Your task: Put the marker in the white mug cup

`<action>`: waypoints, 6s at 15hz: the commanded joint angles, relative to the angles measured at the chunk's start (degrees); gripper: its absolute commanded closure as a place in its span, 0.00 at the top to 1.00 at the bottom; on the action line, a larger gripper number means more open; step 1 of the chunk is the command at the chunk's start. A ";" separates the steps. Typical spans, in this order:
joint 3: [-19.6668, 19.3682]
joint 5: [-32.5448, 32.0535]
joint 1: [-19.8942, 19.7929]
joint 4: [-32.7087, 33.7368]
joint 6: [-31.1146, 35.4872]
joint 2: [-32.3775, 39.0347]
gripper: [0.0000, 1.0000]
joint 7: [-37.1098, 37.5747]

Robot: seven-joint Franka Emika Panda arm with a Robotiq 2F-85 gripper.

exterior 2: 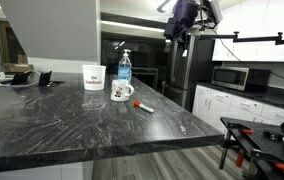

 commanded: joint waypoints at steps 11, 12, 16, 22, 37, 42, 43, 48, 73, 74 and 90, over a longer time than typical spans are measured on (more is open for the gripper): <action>-6.72 -3.14 0.83 10.46 5.23 24.75 1.00 1.50; -6.99 -3.23 0.97 10.70 5.19 25.85 1.00 1.55; -7.80 -3.54 1.90 10.82 5.74 29.52 1.00 1.75; -9.15 -3.61 3.23 12.08 7.10 33.46 1.00 2.49; -10.66 -3.85 5.19 19.29 6.41 40.32 0.27 1.67; -9.23 -0.68 3.78 20.42 3.87 37.08 0.06 -0.53; -8.72 0.60 3.25 21.00 2.77 36.00 0.06 -1.23; -6.02 13.76 -0.33 25.95 -9.19 29.23 0.06 -8.03; -10.66 43.01 -10.69 53.55 -26.68 50.60 0.06 5.39; -10.80 43.24 -10.65 53.39 -25.81 50.65 0.06 6.01; -13.07 20.54 -3.39 52.21 -18.70 41.00 1.00 7.75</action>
